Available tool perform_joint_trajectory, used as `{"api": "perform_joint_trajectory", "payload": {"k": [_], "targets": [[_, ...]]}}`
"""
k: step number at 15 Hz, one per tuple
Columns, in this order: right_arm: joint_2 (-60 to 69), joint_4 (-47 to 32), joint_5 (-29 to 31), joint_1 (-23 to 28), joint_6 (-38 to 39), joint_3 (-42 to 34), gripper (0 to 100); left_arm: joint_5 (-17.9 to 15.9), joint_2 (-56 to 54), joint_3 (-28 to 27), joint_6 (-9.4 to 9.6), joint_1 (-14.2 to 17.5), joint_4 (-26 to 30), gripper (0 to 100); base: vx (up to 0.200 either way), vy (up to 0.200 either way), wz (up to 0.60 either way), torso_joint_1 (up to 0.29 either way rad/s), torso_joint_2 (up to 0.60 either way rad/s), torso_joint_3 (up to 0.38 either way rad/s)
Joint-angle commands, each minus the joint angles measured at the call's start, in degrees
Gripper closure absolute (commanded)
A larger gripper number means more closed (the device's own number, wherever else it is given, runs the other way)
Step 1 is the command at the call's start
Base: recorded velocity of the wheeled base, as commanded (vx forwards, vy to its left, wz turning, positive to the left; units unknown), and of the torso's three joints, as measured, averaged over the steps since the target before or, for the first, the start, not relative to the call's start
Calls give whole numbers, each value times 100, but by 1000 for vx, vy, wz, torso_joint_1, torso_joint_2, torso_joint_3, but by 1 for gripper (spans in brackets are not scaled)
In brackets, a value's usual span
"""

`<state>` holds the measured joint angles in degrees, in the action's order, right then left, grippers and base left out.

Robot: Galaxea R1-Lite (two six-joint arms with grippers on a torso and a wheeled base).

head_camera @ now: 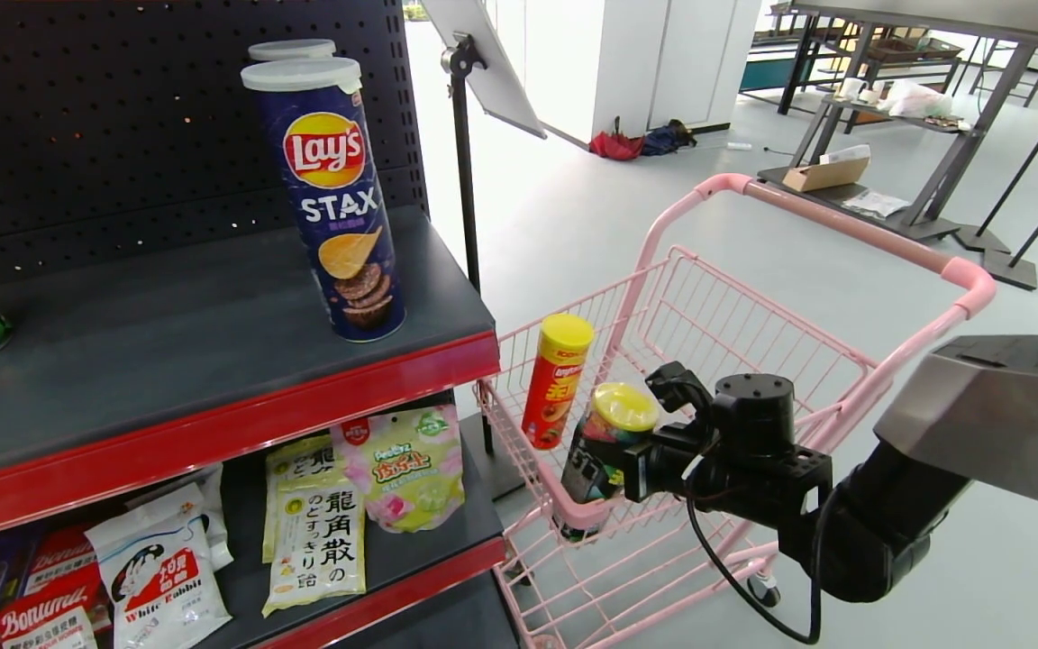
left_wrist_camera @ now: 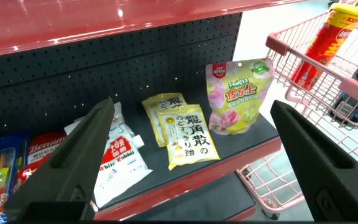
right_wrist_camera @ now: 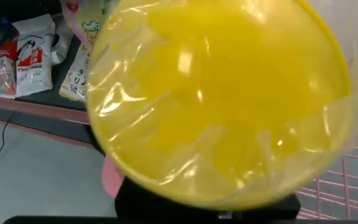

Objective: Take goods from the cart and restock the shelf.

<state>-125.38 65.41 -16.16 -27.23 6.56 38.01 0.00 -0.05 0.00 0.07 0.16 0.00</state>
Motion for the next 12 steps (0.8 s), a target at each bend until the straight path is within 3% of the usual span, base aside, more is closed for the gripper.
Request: {"api": "perform_joint_trajectory", "payload": {"k": [1,3,7,10,11,12], "targets": [[66,-11,61,16,-5,40,100,0,5,0,1,2,0,0,0,0,0,0,0,0],[488,-134,298,-1,-14,31,100,0,5,0,1,2,0,0,0,0,0,0,0,0],[2132,-1312,615,16,-137,418,100,0,5,0,1,2,0,0,0,0,0,0,0,0],[3345,-2885,755,201,-673,963,100,0,5,0,1,2,0,0,0,0,0,0,0,0],[3890,-3597,1098,218,-796,1218,100,0,5,0,1,2,0,0,0,0,0,0,0,0],[4698,-4467,1915,148,-805,1402,100,0,5,0,1,2,0,0,0,0,0,0,0,0]]}}
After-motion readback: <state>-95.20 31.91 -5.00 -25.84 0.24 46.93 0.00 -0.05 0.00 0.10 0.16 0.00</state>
